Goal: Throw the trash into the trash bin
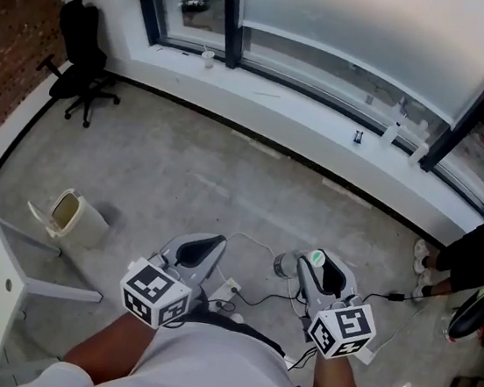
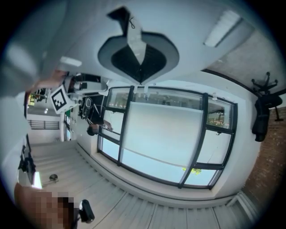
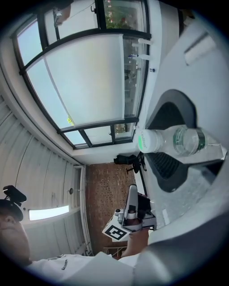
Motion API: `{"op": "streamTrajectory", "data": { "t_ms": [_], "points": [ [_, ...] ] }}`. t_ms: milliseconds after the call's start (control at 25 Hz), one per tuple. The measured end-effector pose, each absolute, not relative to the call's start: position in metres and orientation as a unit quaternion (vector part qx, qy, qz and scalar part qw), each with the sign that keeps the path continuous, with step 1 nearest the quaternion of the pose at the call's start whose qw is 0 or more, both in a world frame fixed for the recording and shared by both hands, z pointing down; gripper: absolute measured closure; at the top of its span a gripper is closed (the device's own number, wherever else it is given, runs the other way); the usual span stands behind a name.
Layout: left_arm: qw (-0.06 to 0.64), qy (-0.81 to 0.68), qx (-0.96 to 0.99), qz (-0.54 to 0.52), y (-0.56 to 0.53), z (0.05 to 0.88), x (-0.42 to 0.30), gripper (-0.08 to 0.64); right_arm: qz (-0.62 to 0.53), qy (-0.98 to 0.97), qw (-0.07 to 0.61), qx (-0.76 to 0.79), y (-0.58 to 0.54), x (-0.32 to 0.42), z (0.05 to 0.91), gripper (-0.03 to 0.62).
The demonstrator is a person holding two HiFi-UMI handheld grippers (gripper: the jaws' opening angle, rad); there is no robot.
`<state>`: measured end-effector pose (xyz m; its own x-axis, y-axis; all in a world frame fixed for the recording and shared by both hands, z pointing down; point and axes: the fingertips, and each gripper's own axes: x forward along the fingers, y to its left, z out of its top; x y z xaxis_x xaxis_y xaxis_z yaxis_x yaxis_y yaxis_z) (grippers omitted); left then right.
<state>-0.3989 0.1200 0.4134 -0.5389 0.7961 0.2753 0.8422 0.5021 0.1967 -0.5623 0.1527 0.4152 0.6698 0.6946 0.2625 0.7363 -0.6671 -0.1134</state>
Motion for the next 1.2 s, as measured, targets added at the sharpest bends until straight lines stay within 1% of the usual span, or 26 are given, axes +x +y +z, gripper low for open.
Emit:
{"op": "streamTrajectory", "data": {
  "t_ms": [240,640,880,1200],
  "points": [
    [0.056,-0.837,-0.512,-0.182,0.14,0.426,-0.364,0.557,-0.104,-0.364,0.092,-0.921,0.178,-0.533,0.415,0.436],
    [0.049,-0.819,-0.537,-0.194,0.177,0.444,-0.318,0.557,-0.126,-0.34,0.091,-0.928,0.228,-0.483,0.431,0.436],
    [0.042,-0.811,-0.547,-0.202,0.206,0.45,-0.273,0.557,-0.135,-0.325,0.088,-0.932,0.26,-0.433,0.433,0.436],
    [0.026,-0.797,-0.57,-0.197,0.256,0.443,-0.19,0.557,-0.161,-0.28,0.071,-0.943,0.307,-0.334,0.426,0.436]
  ]
}}
